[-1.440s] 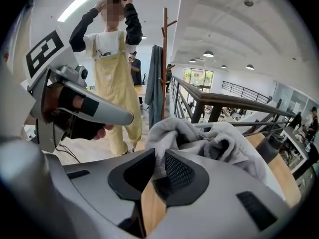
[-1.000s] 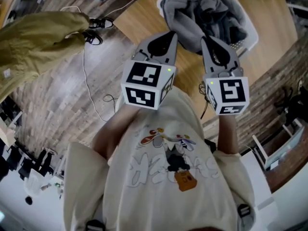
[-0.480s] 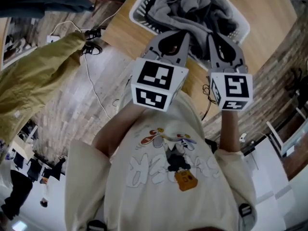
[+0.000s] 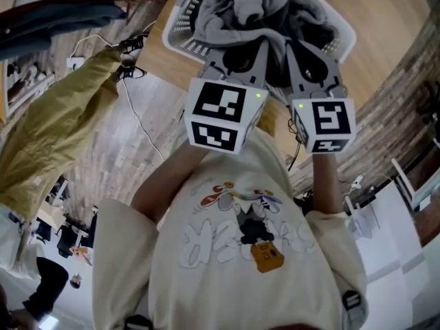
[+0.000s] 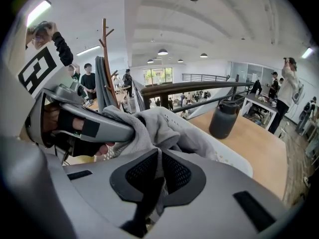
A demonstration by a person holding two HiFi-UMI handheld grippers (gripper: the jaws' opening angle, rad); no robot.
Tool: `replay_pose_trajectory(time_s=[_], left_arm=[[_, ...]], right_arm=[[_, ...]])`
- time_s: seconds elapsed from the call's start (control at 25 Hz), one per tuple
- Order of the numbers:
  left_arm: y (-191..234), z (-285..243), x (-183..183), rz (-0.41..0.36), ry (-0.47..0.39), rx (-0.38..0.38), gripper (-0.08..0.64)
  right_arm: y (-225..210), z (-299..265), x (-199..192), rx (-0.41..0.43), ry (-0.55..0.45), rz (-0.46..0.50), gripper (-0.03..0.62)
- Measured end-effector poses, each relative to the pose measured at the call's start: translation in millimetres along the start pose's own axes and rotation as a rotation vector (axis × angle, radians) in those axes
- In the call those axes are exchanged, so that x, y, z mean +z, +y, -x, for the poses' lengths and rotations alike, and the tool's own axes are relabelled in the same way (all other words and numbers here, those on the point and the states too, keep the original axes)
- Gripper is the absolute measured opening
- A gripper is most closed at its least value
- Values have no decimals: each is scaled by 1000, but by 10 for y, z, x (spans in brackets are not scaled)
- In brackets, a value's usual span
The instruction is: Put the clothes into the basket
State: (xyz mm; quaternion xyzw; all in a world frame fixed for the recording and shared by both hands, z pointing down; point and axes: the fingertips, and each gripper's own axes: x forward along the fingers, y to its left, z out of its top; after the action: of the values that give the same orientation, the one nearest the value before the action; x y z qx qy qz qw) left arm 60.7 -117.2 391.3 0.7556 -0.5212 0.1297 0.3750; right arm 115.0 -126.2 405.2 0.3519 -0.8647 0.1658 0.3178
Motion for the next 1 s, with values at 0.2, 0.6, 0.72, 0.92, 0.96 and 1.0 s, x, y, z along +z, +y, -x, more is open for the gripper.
replay_pose_trajectory(time_s=[0.2, 0.6, 0.72, 0.92, 0.96, 1.0], left_arm=[[31, -143, 63, -3, 17, 29, 2], [-16, -474, 50, -22, 65, 38, 2], [-32, -578, 31, -27, 84, 68, 2], [188, -713, -40, 4, 94, 94, 2], [233, -746, -46, 9, 95, 93, 2], [257, -785, -44, 9, 96, 91, 2]], right_arm=[[-75, -92, -6, 4, 3, -58, 43], [-253, -180, -97, 9, 38, -132, 44], [-360, -92, -13, 29, -30, -203, 46], [-371, 64, 222, 78, -112, -275, 46], [-305, 35, 223, 109, -95, -268, 46], [-238, 1, 209, 140, -74, -259, 46]])
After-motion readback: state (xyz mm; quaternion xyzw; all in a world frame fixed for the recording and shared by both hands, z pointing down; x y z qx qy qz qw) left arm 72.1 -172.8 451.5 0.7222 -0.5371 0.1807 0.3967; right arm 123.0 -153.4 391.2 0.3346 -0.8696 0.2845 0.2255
